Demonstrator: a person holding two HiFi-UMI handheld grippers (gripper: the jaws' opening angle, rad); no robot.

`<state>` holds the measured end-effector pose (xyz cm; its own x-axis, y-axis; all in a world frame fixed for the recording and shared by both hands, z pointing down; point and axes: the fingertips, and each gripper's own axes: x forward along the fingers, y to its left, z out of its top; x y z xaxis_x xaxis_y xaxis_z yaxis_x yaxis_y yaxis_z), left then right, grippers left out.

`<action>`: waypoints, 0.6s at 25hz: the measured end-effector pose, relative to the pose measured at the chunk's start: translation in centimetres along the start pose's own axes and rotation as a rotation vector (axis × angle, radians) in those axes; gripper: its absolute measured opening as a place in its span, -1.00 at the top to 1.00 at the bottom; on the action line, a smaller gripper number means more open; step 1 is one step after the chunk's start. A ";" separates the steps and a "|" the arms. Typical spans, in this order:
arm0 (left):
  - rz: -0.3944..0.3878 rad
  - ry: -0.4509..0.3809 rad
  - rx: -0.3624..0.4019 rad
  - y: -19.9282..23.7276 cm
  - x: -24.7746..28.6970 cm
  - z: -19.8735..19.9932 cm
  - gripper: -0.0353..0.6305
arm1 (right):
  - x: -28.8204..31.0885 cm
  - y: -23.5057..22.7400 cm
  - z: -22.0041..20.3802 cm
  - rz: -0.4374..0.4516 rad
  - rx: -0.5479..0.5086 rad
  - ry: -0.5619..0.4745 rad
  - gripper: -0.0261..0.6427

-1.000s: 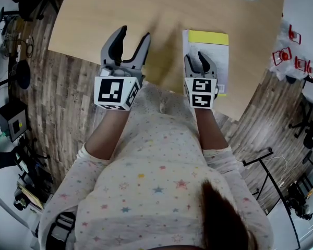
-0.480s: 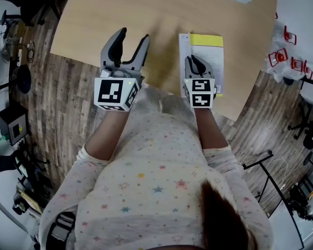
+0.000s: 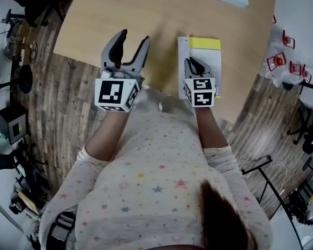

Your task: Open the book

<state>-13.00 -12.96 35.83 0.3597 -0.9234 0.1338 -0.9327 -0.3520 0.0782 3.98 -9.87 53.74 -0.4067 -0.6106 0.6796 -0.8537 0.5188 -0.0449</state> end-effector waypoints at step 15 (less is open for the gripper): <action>0.011 -0.030 0.028 -2.5 -0.5 1.6 0.18 | -1.6 -1.5 0.8 0.043 0.042 -0.065 0.81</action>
<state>-10.85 -11.83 34.02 0.3487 -0.9314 0.1045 -0.9372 -0.3454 0.0488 5.64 -10.15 52.13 -0.4624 -0.6268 0.6271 -0.8475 0.5204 -0.1046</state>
